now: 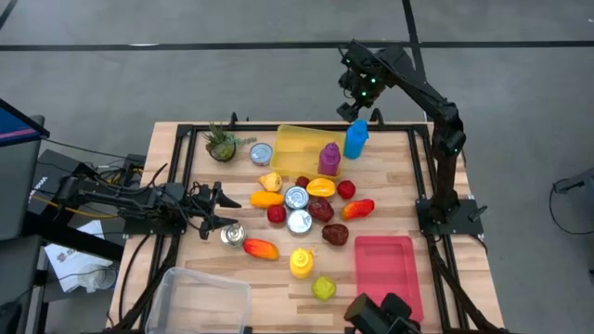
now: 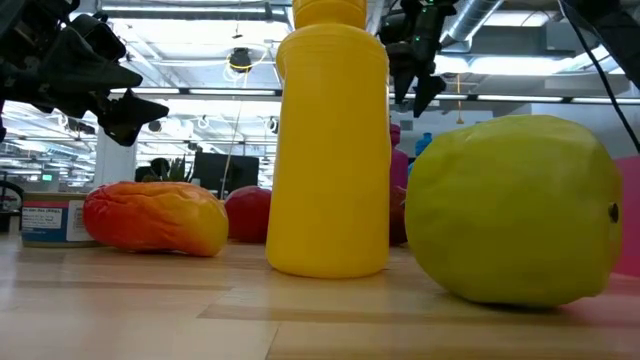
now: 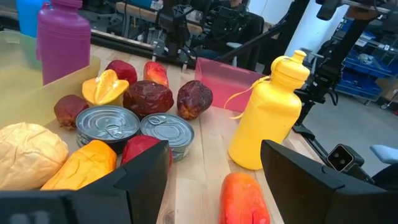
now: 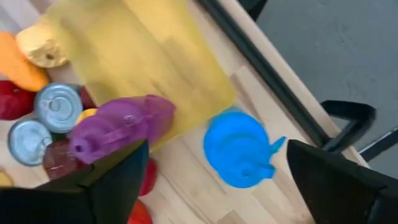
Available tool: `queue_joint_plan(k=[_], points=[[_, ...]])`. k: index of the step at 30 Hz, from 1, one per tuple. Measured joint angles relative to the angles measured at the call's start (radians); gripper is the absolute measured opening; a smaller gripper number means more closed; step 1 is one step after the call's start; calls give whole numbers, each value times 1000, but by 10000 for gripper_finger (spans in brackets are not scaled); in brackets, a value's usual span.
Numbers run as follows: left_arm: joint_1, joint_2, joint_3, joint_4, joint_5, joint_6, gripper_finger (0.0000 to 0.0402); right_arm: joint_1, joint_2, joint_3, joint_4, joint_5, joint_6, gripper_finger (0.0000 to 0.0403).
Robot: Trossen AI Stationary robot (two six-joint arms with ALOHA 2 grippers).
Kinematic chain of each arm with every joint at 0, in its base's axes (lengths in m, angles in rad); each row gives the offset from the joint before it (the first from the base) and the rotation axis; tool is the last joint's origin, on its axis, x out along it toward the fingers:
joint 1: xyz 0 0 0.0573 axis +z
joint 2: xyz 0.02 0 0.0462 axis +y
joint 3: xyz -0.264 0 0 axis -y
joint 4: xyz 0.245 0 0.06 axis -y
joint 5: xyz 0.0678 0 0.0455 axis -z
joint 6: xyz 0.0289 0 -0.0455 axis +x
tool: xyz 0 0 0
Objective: Pick & Place Food Item
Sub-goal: Put the blue tumbler into the yellow bin
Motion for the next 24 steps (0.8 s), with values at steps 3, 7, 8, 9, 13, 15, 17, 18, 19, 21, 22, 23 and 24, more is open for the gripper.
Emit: queue_joint_plan(k=[3,7,8,9,13,15,17,18,19,21,22,23,24], points=[[0,0,0,-1,0,0,246,12,0,0,0,5,15,395],[0,0,0,-2,0,0,246,4,-1,-41,1,56,27,396],[0,0,0,-2,0,0,246,0,-1,-64,0,69,29,396],[0,0,0,-2,0,-1,246,-6,0,-87,0,79,29,396],[0,0,0,-2,0,-12,246,-27,1,-164,0,122,14,396],[0,0,0,-2,0,-13,246,-33,1,-194,-1,141,9,397],[0,0,0,-2,0,-13,246,-42,1,-211,-1,141,7,397],[0,0,0,-2,0,-13,246,-47,1,-215,-1,140,6,397],[0,0,0,-2,0,-13,246,-50,1,-216,0,139,6,397],[0,0,0,-2,0,-13,246,-55,0,-226,13,140,1,397],[0,0,0,-2,0,-13,246,-55,0,-232,23,133,0,397],[0,0,0,-2,0,-13,246,-54,-2,-240,31,129,-2,397],[0,0,0,-2,0,-13,246,-53,-5,-248,37,129,-6,398]])
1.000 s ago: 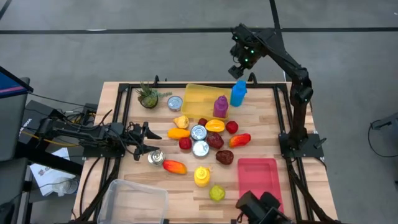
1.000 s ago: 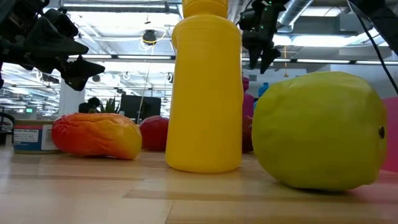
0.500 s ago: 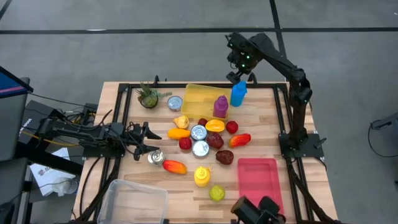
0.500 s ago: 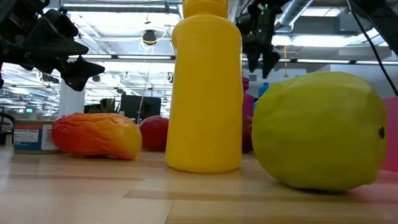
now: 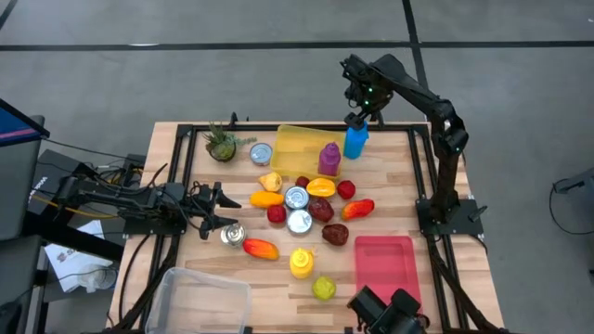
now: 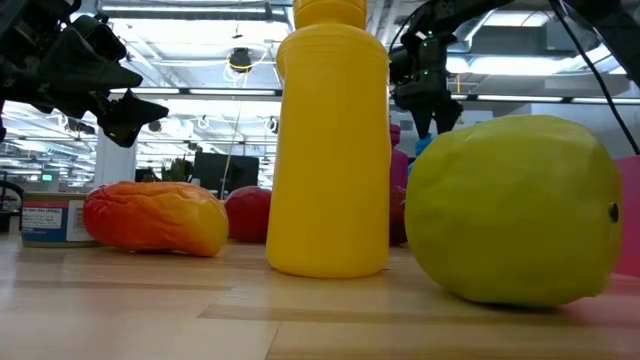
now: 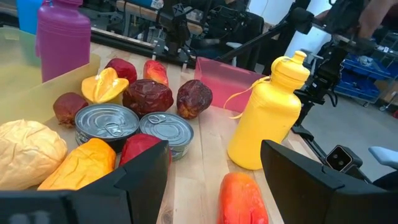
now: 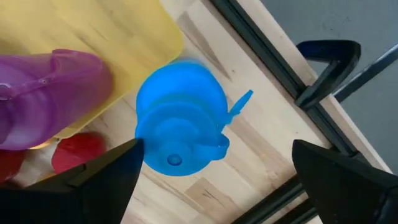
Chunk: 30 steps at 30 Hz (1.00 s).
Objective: Pick & Place Food Item
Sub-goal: Put the blue tumbler into the yellow bin
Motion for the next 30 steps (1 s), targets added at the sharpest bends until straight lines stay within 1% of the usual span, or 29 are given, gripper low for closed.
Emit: queue_joint_plan(k=[4,9,10,15,20,24,28,30], points=[[0,0,0,0,0,0,246,11,-4,-35,30,-34,-3,398],[0,0,0,-6,0,0,246,34,-1,-37,54,-56,-11,398],[0,0,0,-8,0,0,246,37,4,-37,40,-35,-13,398],[0,0,0,-8,0,1,246,22,3,-30,13,1,-14,398],[0,0,0,-8,0,-1,246,14,8,-32,7,-4,-12,393],[0,0,0,-9,0,-1,246,14,6,-30,-35,-4,-12,386],[0,0,0,-25,0,-2,246,33,2,-31,-35,10,-28,381],[0,0,0,-26,0,-2,246,37,0,-31,-18,8,9,379]])
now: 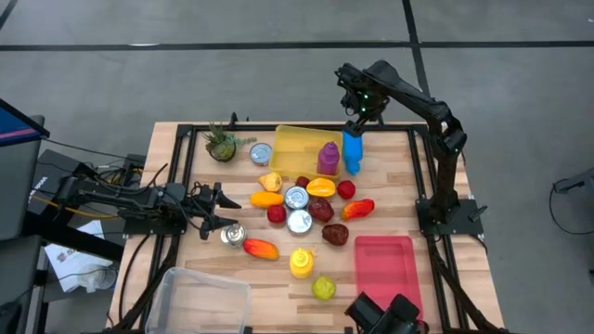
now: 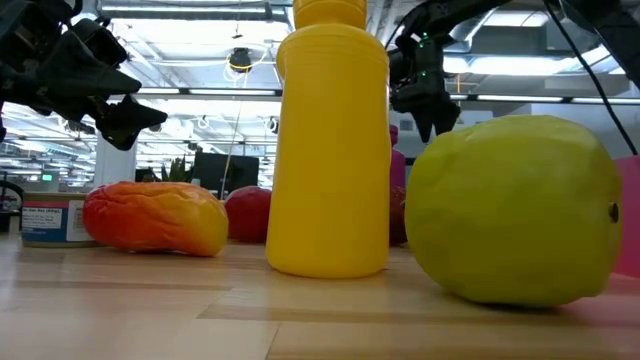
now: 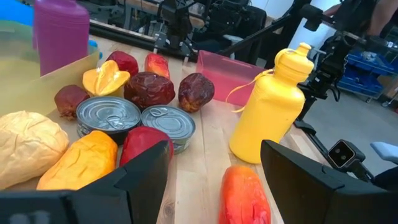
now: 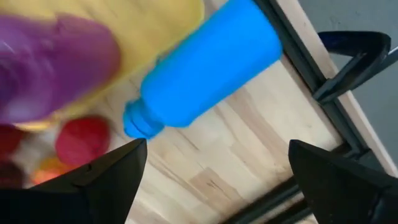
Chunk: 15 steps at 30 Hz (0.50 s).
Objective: Pick & Place Food Item
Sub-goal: Put the blue tumbler into the yellow bin
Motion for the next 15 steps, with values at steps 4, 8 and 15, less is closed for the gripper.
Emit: queue_joint_plan(k=[4,8,15], points=[[0,0,0,0,0,-5,246,-19,-1,0,59,-7,124,372],[0,0,0,0,0,-11,246,-37,-1,0,139,-90,206,367],[0,0,0,0,0,-11,246,-16,65,-1,199,-120,274,365]])
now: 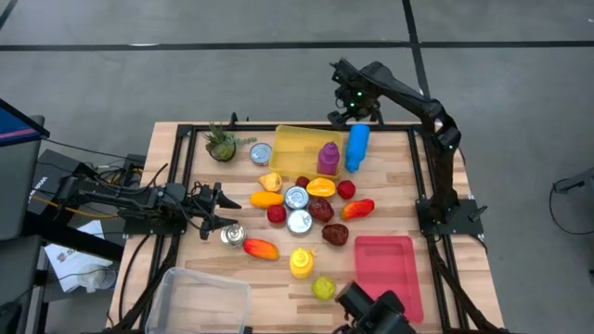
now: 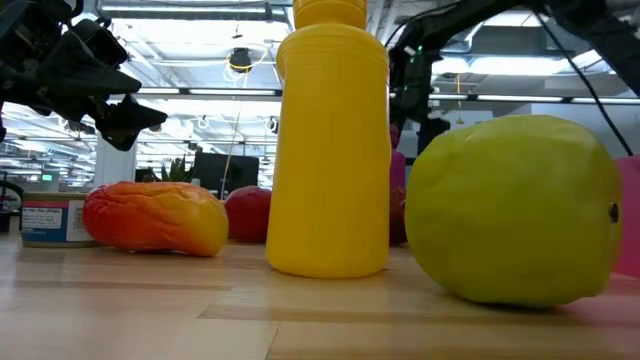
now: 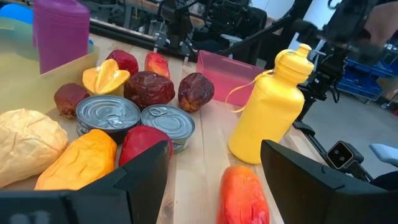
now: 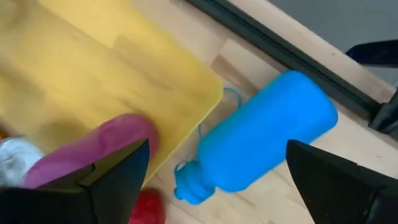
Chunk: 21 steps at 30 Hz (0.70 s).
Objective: Pick & Place Food Item
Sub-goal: Put the blue tumbler into the yellow bin
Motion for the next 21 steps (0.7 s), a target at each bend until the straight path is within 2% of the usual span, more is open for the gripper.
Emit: queue_joint_plan(k=[9,15,21], points=[[0,0,0,-3,2,-9,246,-23,60,1,8,101,4,365],[0,0,0,-3,3,-16,246,-74,58,1,-111,123,29,365],[0,0,0,-4,3,-16,246,-46,58,1,-75,104,51,362]])
